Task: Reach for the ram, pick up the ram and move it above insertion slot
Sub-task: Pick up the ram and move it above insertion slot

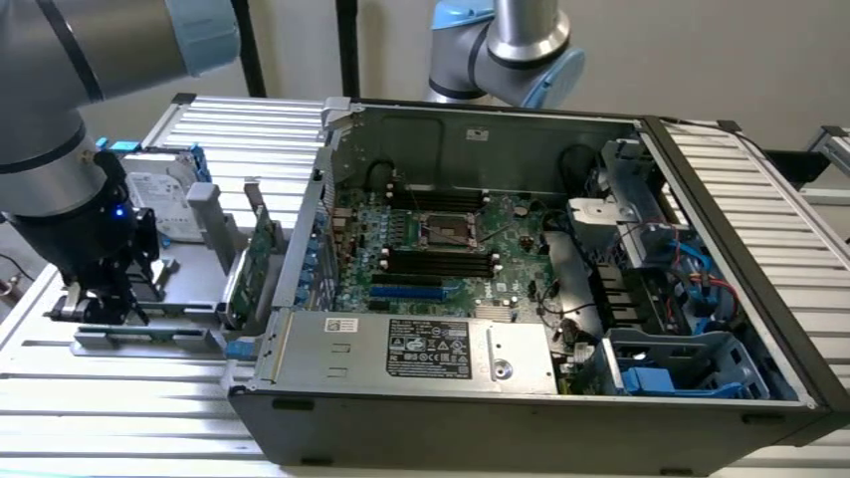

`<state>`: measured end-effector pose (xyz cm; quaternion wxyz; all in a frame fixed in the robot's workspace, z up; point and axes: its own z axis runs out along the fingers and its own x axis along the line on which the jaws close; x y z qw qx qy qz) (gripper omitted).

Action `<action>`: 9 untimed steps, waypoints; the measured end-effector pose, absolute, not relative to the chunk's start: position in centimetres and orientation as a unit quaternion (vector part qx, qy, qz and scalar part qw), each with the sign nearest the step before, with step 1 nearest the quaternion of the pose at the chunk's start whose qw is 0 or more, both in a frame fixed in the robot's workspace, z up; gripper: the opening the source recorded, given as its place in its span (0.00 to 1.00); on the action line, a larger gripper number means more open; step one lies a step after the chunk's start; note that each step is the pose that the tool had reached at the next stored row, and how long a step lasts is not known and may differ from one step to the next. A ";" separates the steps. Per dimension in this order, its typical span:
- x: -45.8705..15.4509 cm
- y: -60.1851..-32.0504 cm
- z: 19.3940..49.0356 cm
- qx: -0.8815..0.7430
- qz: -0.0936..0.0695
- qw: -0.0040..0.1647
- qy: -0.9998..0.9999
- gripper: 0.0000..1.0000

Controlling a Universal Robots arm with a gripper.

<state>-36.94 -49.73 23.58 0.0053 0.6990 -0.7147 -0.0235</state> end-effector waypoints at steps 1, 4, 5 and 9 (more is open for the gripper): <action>-37.0 -49.7 23.4 0.699 -0.024 0.005 -0.714 0.36; -37.0 -49.7 22.9 0.700 -0.024 0.005 -0.714 0.36; -37.0 -49.7 22.7 0.700 -0.024 0.005 -0.713 0.36; -37.1 -49.7 21.9 0.702 -0.024 0.005 -0.712 0.36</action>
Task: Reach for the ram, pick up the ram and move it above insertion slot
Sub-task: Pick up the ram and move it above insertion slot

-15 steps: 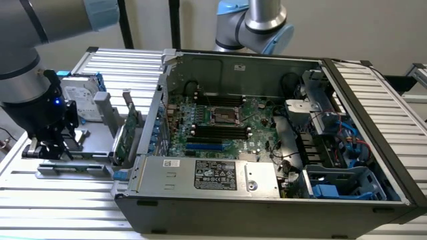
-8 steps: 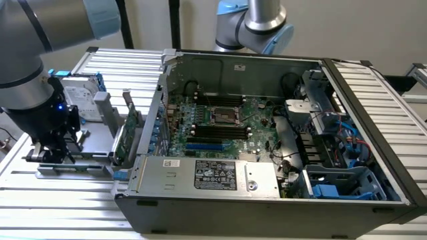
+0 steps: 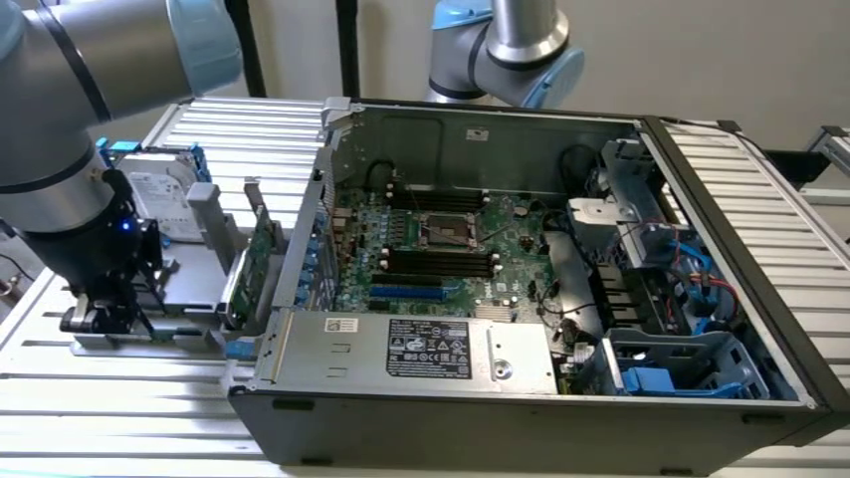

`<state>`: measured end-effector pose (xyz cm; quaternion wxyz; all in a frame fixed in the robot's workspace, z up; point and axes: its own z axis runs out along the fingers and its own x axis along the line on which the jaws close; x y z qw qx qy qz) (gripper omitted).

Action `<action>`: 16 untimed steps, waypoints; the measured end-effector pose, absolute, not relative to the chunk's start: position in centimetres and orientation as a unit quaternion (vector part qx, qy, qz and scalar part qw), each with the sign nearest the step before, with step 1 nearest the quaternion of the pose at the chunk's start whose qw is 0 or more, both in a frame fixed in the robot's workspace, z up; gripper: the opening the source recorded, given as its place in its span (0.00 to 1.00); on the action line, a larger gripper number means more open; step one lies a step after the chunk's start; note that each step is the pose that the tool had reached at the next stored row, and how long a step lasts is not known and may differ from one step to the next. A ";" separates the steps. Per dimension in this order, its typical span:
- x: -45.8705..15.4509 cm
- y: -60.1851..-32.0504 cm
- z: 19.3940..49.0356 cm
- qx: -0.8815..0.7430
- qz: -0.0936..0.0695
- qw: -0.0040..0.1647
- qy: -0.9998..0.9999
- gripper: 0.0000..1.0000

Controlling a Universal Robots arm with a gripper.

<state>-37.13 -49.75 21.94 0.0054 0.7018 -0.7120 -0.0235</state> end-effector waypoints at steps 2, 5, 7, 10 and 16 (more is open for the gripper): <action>-37.2 -49.7 21.6 0.702 -0.024 0.005 -0.711 0.36; -37.3 -49.7 21.0 0.703 -0.024 0.005 -0.710 0.36; -37.3 -49.7 20.7 0.704 -0.024 0.006 -0.710 0.36; -37.4 -49.7 20.1 0.705 -0.024 0.006 -0.709 0.36; -37.7 -49.7 19.8 0.707 -0.024 0.006 -0.707 0.36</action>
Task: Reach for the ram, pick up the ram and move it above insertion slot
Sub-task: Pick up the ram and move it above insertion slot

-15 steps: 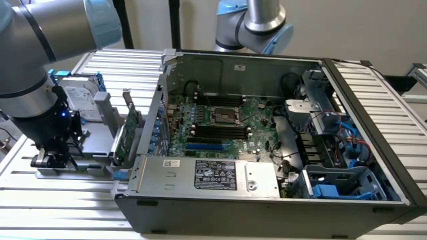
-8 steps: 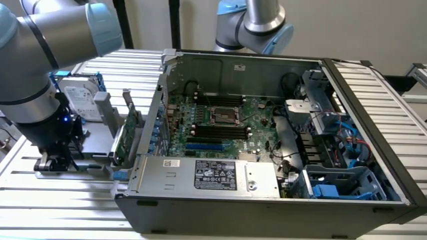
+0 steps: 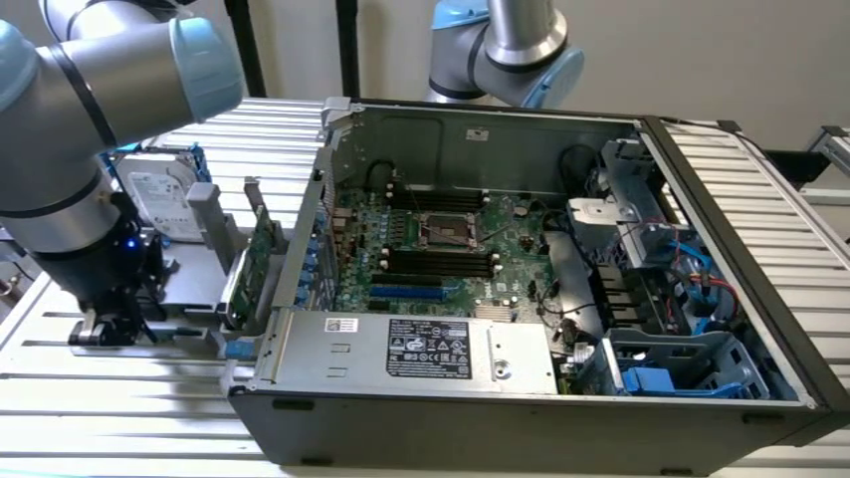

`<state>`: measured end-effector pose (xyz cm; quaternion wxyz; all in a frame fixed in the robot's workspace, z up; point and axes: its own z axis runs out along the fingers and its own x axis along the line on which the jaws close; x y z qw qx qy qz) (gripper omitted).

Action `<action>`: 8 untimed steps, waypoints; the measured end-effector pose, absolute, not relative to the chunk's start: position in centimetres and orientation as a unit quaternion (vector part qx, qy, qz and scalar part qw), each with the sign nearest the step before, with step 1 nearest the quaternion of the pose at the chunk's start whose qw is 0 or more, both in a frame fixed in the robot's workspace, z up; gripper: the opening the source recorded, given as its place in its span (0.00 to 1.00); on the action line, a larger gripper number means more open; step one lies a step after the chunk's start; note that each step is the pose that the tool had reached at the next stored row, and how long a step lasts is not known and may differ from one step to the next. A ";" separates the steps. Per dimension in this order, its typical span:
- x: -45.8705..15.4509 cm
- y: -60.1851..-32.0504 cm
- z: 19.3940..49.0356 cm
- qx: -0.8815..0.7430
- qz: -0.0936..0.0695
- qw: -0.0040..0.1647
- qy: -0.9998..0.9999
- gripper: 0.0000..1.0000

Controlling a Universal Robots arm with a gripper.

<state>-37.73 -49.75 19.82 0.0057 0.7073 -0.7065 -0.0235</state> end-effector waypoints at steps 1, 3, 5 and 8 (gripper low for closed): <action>-37.8 -49.7 19.8 0.708 -0.024 0.006 -0.706 0.36; -37.8 -49.7 19.8 0.708 -0.023 0.006 -0.706 0.36; -37.9 -49.7 19.8 0.708 -0.023 0.006 -0.705 0.28; -37.9 -49.7 19.8 0.709 -0.023 0.006 -0.705 0.21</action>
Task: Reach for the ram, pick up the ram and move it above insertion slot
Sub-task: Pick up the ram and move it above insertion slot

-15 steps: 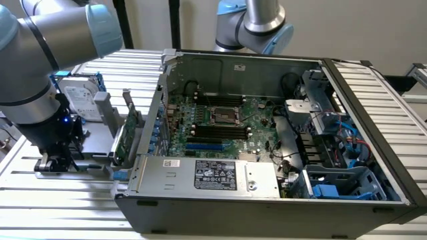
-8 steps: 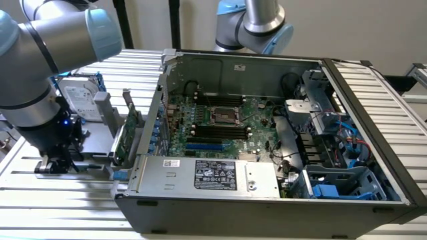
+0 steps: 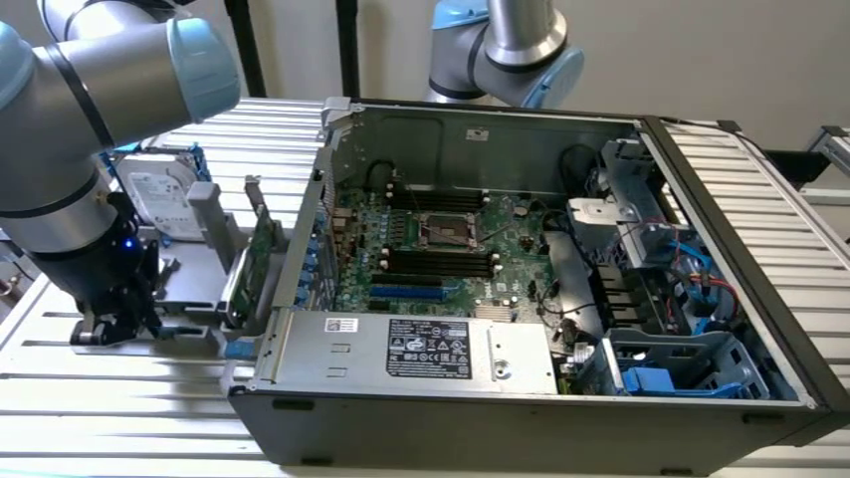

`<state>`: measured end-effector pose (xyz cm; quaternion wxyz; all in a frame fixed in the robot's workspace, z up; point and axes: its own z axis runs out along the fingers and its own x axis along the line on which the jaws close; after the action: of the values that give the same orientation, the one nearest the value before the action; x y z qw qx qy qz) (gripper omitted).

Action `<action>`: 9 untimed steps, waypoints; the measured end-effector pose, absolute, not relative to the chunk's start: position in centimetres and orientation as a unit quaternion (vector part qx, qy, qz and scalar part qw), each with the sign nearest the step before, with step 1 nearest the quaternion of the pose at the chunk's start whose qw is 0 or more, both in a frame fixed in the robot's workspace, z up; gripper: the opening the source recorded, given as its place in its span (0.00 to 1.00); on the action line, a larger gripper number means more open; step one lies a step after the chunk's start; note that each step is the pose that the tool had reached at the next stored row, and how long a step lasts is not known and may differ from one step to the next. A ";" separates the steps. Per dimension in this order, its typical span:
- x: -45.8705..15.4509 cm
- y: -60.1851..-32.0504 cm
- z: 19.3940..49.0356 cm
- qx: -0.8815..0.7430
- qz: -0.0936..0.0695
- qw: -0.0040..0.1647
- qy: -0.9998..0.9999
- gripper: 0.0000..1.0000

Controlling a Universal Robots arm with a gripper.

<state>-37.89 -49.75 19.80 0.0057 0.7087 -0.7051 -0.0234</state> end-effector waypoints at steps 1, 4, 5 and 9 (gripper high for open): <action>-37.9 -49.7 19.8 0.709 -0.023 0.006 -0.705 0.16; -37.9 -49.7 19.8 0.709 -0.023 0.006 -0.705 0.13; -37.9 -49.7 19.8 0.709 -0.023 0.006 -0.705 0.13; -37.9 -49.7 19.8 0.709 -0.024 0.005 -0.705 0.13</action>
<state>-37.90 -49.75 19.80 0.0054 0.7087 -0.7050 -0.0237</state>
